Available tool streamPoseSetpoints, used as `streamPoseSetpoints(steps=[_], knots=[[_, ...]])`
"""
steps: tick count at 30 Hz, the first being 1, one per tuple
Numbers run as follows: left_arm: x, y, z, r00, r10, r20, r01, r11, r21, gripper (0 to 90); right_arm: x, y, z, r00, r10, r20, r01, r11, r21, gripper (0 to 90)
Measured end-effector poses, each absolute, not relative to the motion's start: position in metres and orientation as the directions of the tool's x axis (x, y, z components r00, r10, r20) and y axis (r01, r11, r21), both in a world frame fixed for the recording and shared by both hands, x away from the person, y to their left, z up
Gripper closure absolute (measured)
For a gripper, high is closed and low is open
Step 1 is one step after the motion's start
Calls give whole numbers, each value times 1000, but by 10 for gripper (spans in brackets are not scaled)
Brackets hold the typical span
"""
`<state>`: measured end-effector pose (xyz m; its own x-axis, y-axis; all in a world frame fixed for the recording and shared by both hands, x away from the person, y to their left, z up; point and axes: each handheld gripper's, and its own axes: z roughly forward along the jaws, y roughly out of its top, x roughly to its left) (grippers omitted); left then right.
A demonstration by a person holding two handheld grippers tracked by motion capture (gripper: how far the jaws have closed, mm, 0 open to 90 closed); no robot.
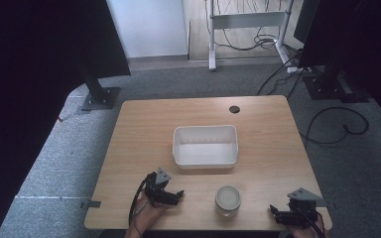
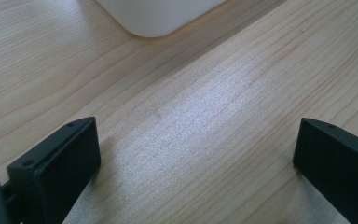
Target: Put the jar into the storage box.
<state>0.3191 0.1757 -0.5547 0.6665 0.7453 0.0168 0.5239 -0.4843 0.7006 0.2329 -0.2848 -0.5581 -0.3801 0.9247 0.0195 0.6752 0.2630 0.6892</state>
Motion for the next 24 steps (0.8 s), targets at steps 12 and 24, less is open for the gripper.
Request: streamPoseSetpoints(steps=[12, 24], knots=[[319, 176, -555, 666, 745, 17, 524, -484, 701, 4, 233, -284, -558, -398, 917, 18, 676, 280, 681, 0], [319, 176, -555, 666, 746, 17, 524, -483, 701, 5, 233, -284, -558, -398, 917, 19, 678, 280, 680, 0]])
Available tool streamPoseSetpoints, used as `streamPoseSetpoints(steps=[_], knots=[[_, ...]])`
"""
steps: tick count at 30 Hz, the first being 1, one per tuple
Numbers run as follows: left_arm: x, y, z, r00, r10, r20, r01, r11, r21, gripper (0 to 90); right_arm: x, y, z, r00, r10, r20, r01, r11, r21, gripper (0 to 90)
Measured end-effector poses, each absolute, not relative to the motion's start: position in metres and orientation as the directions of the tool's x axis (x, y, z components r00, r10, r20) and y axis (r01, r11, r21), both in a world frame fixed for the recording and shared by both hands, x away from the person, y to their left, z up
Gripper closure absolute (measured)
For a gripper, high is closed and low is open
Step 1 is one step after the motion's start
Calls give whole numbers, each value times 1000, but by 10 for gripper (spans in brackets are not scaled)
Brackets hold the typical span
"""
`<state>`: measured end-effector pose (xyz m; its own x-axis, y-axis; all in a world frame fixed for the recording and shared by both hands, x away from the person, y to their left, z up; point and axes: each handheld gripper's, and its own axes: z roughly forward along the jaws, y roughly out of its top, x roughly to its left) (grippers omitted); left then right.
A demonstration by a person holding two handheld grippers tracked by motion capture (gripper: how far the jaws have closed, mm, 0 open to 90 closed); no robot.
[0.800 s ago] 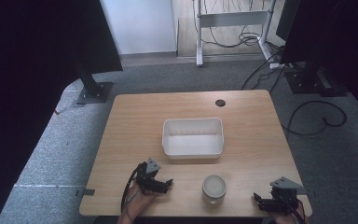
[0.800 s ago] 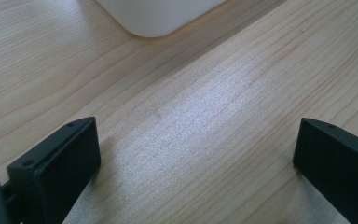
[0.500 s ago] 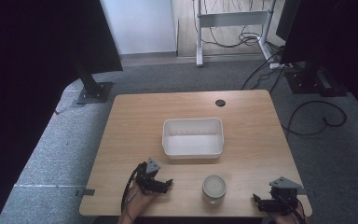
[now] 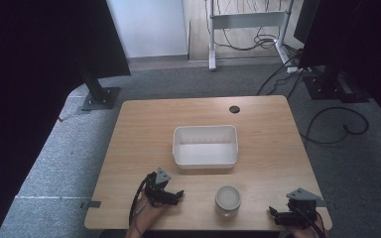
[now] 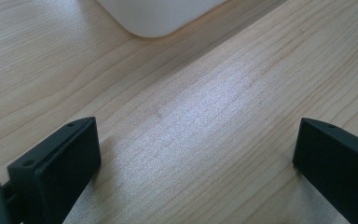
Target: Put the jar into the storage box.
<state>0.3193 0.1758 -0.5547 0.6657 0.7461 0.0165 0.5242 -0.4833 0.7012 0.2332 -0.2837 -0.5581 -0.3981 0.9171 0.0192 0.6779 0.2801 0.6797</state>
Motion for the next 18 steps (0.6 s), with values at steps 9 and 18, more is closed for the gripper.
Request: streamPoseSetpoints(steps=[9, 18], knots=[[319, 176, -555, 665, 746, 17, 524, -483, 701, 5, 231, -284, -557, -398, 916, 36, 681, 270, 680, 2], [319, 176, -555, 666, 746, 17, 524, -483, 701, 5, 227, -277, -556, -441, 896, 52, 676, 293, 676, 13]])
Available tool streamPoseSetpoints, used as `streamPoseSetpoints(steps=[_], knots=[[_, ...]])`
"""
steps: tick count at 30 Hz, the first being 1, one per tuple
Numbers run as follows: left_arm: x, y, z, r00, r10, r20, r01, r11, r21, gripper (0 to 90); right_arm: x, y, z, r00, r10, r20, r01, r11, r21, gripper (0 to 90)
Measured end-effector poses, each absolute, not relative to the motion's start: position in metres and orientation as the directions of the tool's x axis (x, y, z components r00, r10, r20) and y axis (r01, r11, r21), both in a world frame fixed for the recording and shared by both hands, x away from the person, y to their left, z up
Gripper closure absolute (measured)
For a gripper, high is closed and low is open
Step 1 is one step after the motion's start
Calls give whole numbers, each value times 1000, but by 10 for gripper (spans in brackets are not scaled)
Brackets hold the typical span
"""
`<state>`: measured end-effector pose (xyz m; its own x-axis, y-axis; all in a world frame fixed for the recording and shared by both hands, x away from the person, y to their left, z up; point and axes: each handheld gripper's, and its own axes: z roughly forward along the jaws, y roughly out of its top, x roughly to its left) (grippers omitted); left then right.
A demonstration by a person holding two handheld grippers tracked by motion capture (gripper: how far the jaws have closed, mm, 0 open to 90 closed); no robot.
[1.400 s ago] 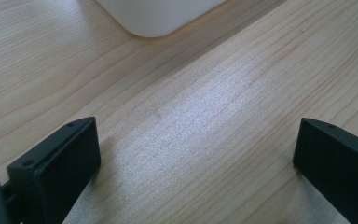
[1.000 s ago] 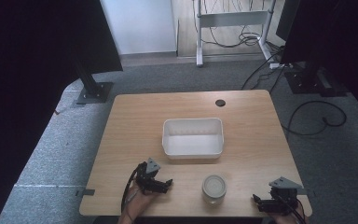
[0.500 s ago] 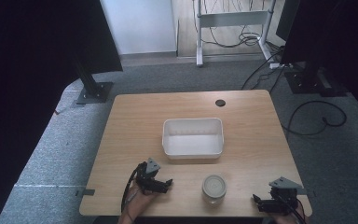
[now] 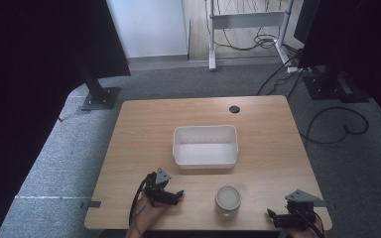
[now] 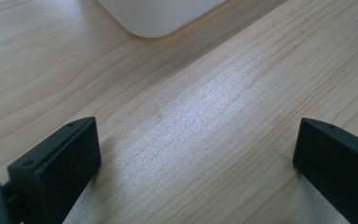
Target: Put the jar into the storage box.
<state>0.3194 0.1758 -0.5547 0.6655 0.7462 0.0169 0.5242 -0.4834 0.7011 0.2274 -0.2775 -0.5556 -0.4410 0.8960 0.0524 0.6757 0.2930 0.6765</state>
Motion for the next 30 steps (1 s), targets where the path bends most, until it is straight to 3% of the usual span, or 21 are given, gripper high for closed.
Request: streamPoseSetpoints(steps=[30], knots=[[319, 176, -555, 664, 748, 15, 525, -480, 703, 5, 220, -248, -541, -544, 838, 36, 602, 360, 713, 27]])
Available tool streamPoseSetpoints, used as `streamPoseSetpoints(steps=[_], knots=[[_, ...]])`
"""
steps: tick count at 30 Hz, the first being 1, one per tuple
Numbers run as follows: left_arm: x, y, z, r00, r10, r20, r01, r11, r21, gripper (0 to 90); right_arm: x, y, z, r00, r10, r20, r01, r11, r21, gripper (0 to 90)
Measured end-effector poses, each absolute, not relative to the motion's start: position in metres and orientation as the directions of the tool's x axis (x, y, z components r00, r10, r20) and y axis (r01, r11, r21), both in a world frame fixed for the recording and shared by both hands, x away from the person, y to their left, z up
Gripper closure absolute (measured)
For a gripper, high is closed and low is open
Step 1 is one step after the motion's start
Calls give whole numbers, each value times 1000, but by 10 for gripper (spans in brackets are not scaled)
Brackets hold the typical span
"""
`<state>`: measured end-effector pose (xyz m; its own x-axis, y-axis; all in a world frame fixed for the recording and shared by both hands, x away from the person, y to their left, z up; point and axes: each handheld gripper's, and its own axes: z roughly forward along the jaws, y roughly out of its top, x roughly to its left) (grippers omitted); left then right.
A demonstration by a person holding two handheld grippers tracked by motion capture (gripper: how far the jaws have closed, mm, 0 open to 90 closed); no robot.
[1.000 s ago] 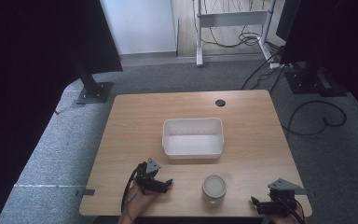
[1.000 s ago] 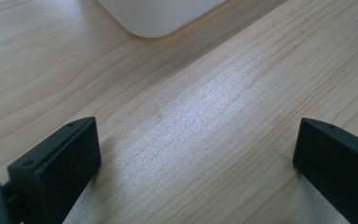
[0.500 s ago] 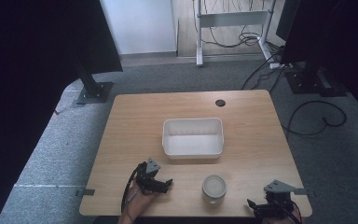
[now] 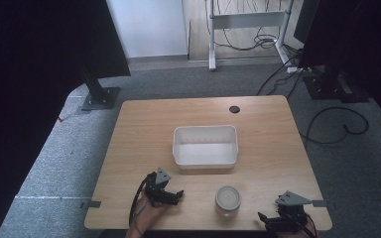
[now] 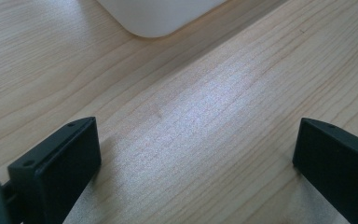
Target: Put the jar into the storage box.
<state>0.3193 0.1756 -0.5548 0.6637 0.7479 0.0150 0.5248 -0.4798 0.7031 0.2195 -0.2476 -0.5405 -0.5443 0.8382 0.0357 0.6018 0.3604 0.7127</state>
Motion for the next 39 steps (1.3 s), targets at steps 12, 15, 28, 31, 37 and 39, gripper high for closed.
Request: streamPoseSetpoints(steps=[12, 15, 28, 31, 37, 39], knots=[[319, 176, -555, 665, 747, 17, 524, -483, 701, 5, 220, -227, -541, -599, 800, 47, 571, 386, 724, 27], [319, 176, -555, 665, 747, 17, 524, -483, 701, 5, 220, -224, -541, -607, 793, 46, 564, 390, 728, 27], [319, 176, -555, 665, 747, 17, 524, -483, 701, 5, 219, -204, -535, -661, 749, 54, 528, 412, 742, 33], [319, 176, -555, 665, 747, 17, 524, -483, 701, 5, 219, -200, -534, -674, 737, 51, 516, 421, 746, 33], [319, 176, -555, 665, 747, 17, 524, -483, 702, 5, 220, -190, -531, -698, 714, 50, 496, 433, 753, 30], [319, 176, -555, 665, 747, 17, 524, -483, 702, 5, 221, -187, -531, -705, 708, 50, 491, 435, 755, 28]])
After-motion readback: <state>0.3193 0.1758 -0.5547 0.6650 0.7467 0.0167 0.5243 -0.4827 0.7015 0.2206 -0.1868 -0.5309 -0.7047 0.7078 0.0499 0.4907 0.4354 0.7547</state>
